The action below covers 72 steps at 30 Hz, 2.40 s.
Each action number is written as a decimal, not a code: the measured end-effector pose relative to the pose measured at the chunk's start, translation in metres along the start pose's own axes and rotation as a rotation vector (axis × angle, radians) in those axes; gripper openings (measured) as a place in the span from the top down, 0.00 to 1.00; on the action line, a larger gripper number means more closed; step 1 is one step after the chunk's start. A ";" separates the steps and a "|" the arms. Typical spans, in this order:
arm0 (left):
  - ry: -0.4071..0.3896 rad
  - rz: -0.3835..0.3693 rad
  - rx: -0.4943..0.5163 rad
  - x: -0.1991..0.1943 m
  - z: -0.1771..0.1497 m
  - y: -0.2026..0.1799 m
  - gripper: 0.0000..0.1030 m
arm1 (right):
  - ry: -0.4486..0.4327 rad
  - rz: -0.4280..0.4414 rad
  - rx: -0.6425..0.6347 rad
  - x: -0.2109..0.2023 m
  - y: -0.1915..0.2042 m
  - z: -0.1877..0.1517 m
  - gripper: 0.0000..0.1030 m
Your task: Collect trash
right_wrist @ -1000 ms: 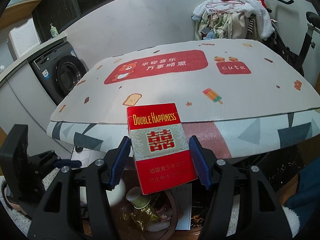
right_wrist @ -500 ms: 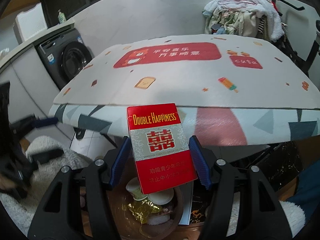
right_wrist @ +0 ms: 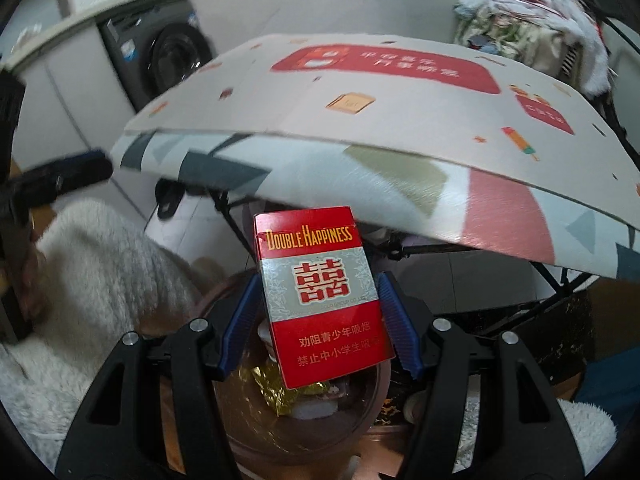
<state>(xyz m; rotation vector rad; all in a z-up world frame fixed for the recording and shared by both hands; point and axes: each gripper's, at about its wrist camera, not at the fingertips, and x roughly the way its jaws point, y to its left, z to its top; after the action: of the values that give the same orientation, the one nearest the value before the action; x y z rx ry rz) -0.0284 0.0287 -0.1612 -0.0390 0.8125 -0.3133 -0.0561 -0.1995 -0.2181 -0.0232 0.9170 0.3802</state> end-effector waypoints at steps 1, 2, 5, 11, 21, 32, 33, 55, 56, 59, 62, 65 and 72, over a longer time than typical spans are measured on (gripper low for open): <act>0.006 0.000 -0.006 0.002 0.000 0.001 0.07 | 0.013 0.000 -0.020 0.003 0.004 -0.001 0.40; 0.009 0.000 -0.011 0.003 0.000 0.001 0.07 | 0.020 0.000 -0.031 0.005 0.006 -0.002 0.40; 0.012 -0.002 -0.016 0.005 -0.001 0.001 0.07 | 0.050 -0.002 -0.060 0.012 0.012 -0.005 0.40; 0.022 -0.006 -0.024 0.007 -0.001 0.004 0.07 | 0.091 0.001 -0.071 0.022 0.015 -0.007 0.40; 0.028 -0.008 -0.036 0.008 -0.001 0.006 0.07 | 0.127 0.005 -0.086 0.031 0.017 -0.009 0.39; 0.029 -0.006 -0.031 0.009 -0.001 0.006 0.07 | 0.089 -0.032 0.012 0.026 -0.001 -0.005 0.06; 0.030 -0.006 -0.031 0.009 -0.001 0.006 0.07 | 0.085 -0.036 0.022 0.025 -0.003 -0.005 0.06; 0.030 -0.002 -0.027 0.009 -0.001 0.004 0.07 | 0.042 -0.062 0.071 0.015 -0.013 -0.002 0.06; 0.021 0.003 -0.022 0.008 -0.001 0.004 0.07 | 0.039 -0.064 0.072 0.014 -0.013 -0.001 0.06; -0.057 0.061 0.028 -0.006 0.007 -0.004 0.06 | -0.002 -0.079 0.074 0.000 -0.015 0.010 0.06; -0.135 0.096 0.090 -0.023 0.025 -0.016 0.06 | -0.068 -0.115 0.065 -0.025 -0.019 0.030 0.06; -0.186 0.105 0.121 -0.039 0.051 -0.027 0.06 | -0.140 -0.146 0.057 -0.057 -0.022 0.057 0.06; -0.314 0.079 0.143 -0.083 0.098 -0.047 0.06 | -0.306 -0.198 0.048 -0.130 -0.028 0.108 0.06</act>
<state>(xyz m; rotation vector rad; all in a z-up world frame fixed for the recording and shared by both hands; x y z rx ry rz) -0.0241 -0.0005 -0.0273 0.0764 0.4773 -0.2814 -0.0345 -0.2469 -0.0550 -0.0109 0.6143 0.1709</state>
